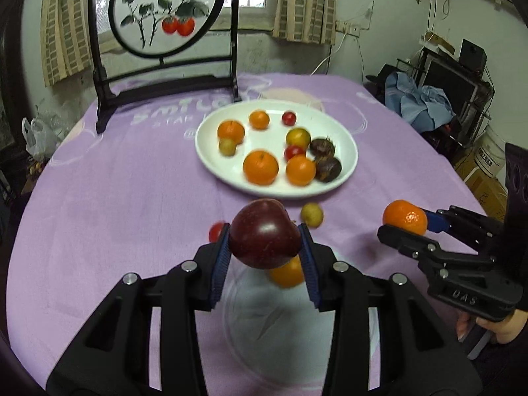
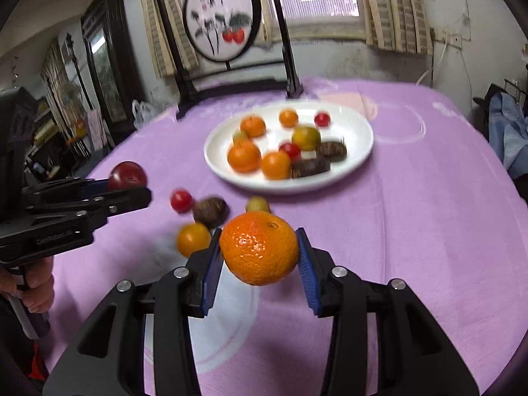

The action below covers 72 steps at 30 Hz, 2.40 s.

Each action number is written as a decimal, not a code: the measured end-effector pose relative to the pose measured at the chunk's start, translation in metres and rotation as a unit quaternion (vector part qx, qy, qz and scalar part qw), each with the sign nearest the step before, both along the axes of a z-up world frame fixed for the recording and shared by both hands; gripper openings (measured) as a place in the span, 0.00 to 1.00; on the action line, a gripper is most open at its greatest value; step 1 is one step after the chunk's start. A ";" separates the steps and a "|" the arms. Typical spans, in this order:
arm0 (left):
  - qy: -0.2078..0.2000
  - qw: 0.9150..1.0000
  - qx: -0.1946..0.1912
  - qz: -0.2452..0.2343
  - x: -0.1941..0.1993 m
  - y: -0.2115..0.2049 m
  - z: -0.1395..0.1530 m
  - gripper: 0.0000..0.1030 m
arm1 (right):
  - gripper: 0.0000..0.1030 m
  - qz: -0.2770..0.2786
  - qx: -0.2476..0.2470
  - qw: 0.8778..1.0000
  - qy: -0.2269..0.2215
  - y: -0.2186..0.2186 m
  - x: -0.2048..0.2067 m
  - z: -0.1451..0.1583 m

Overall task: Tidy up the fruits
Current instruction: 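Carry both fruits over the white plate and open both tools, then grasp an orange tomato with the right tool while the left tool grasps a red tomato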

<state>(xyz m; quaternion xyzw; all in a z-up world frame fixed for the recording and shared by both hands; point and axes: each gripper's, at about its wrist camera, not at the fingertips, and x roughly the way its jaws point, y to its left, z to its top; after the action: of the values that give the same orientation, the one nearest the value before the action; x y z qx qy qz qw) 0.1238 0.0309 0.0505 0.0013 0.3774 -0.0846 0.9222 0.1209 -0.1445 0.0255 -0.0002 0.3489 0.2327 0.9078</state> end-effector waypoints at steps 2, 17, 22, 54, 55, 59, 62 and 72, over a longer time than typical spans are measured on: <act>-0.006 1.000 0.008 0.002 0.014 -0.006 0.008 0.39 | 0.42 0.005 -0.014 1.000 -0.010 0.004 0.008 0.008; 0.065 0.996 0.000 0.060 0.155 -0.012 -0.031 0.40 | 0.42 -0.041 -0.036 0.998 0.037 0.016 0.148 -0.021; 0.038 0.994 -0.019 0.099 0.155 0.001 -0.027 0.72 | 0.60 -0.060 0.013 0.997 0.038 0.002 0.149 -0.021; 0.035 0.989 -0.031 0.144 0.041 0.078 -0.048 0.85 | 0.60 0.082 -0.107 0.988 0.078 0.114 0.025 -0.063; 0.035 0.989 -0.029 0.143 0.041 0.077 -0.049 0.85 | 0.52 0.082 -0.110 0.988 0.075 0.115 0.025 -0.063; 0.038 0.990 -0.018 0.132 0.043 0.072 -0.052 0.85 | 0.36 0.074 -0.115 0.989 0.062 0.112 0.024 -0.061; 0.035 0.991 -0.006 0.127 0.043 0.067 -0.054 0.85 | 0.36 0.066 -0.109 0.990 0.057 0.100 0.019 -0.056; 0.055 0.994 0.029 0.093 0.044 0.050 -0.071 0.84 | 0.36 0.021 -0.027 0.996 0.077 0.032 0.011 -0.046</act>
<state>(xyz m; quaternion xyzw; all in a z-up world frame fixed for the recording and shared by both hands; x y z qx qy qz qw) 0.1676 0.0806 -0.0201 -0.0116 0.4281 0.0123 0.9036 0.1320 -0.1126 -0.0209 -0.0139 0.4240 0.2415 0.8727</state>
